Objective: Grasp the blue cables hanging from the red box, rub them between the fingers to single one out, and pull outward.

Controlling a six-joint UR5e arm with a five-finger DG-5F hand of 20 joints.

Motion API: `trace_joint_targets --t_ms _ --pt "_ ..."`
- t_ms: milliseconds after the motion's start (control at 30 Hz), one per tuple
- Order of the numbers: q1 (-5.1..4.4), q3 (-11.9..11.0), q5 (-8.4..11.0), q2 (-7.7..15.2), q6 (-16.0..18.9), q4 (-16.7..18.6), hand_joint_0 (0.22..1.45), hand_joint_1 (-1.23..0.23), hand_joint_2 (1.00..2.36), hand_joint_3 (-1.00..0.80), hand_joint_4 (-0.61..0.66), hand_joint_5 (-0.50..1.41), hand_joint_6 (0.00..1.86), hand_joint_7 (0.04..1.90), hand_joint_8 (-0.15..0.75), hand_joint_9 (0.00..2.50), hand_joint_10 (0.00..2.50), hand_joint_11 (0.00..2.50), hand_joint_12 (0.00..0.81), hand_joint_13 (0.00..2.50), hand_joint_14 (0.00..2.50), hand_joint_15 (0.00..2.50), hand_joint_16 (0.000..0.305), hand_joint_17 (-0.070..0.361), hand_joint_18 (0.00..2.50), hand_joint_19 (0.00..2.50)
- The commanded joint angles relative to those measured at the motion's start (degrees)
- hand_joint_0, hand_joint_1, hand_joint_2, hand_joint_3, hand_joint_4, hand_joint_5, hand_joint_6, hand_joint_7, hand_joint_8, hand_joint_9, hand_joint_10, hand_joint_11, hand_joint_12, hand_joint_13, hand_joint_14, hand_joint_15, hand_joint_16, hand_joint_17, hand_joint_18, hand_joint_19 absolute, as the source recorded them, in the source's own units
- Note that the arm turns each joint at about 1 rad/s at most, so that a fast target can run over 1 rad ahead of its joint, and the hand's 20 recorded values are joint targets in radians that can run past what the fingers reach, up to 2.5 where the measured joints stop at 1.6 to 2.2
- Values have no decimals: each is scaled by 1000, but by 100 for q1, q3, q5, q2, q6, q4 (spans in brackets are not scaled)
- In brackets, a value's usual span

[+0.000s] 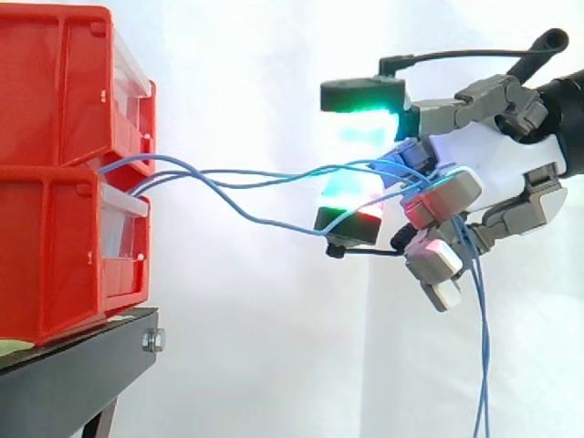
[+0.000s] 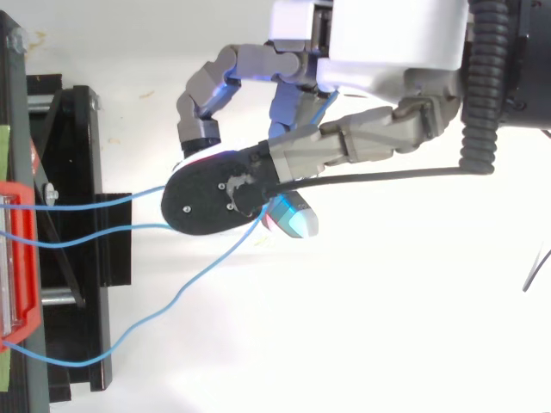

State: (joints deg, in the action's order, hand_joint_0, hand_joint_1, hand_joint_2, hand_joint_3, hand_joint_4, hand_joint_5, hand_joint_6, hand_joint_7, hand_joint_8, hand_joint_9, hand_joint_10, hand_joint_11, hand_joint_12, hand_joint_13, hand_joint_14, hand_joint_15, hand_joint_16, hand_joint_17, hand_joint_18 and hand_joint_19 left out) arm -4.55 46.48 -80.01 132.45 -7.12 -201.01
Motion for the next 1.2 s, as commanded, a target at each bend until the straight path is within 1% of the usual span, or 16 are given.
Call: trace_joint_targets --t_ms 0,67,267,333,433,467,600,667,767,833,933,967,1033,1067,1100,1167 --pt "6 2 3 0 0 0 594 -501 1014 -260 82 -124 849 959 293 1362 22 1131 404 1102 25 736 59 133 869 668" --pt "-2 -7 3 0 0 0 586 -556 1014 -181 94 -128 853 913 312 1346 20 1125 424 1115 24 722 63 143 907 643" --pt "-2 2 3 0 0 -9 585 -648 1012 -36 86 -140 886 899 326 1297 20 1153 435 1084 24 722 66 148 911 628" --pt "6 2 3 0 0 -26 596 -740 1012 -8 98 -152 900 893 328 1263 18 1165 437 1071 24 723 66 148 900 615" --pt "6 2 3 0 0 -44 606 -758 1013 -25 122 -157 904 888 314 1247 18 1186 427 1052 24 728 64 144 877 614" --pt "-2 2 3 0 -9 -53 611 -762 1013 -45 111 -159 904 877 317 1234 18 1188 420 1038 25 726 63 142 856 611" --pt "-2 -7 3 0 -26 -53 622 -807 1019 -98 80 -168 900 846 275 1173 20 1197 393 985 27 733 57 127 781 613" --pt "6 -7 3 0 -35 -53 641 -854 1018 -177 45 -173 899 883 258 1144 22 1193 378 959 28 731 53 120 751 620" --pt "-2 2 3 0 -35 -53 660 -876 1015 -262 49 -174 904 870 254 1143 22 1202 376 959 26 727 53 119 750 611" --pt "6 2 3 0 -35 -53 670 -873 1009 -370 53 -171 907 870 258 1152 21 1192 373 961 28 727 52 118 752 614" --pt "-2 2 3 0 -35 -53 634 -817 1000 -496 75 -162 905 875 262 1194 22 1199 373 982 26 731 52 117 767 638" --pt "6 2 3 0 -35 -53 594 -769 1000 -500 67 -159 902 879 265 1215 21 1196 372 994 26 736 52 118 773 646" --pt "-2 2 3 0 -35 -53 555 -689 1000 -500 65 -155 898 882 275 1241 20 1179 377 1007 28 735 54 122 791 649" --pt "-2 2 3 0 -35 -53 539 -640 1000 -500 73 -152 896 883 282 1253 21 1174 381 1018 27 737 55 123 801 654" --pt "-2 -7 3 0 -35 -53 537 -632 1000 -500 72 -151 893 885 284 1257 21 1177 387 1023 26 737 55 124 802 654" --pt "6 2 3 0 -35 -53 523 -535 1000 -500 72 -147 886 886 284 1273 21 1149 389 1032 26 739 57 127 813 666"
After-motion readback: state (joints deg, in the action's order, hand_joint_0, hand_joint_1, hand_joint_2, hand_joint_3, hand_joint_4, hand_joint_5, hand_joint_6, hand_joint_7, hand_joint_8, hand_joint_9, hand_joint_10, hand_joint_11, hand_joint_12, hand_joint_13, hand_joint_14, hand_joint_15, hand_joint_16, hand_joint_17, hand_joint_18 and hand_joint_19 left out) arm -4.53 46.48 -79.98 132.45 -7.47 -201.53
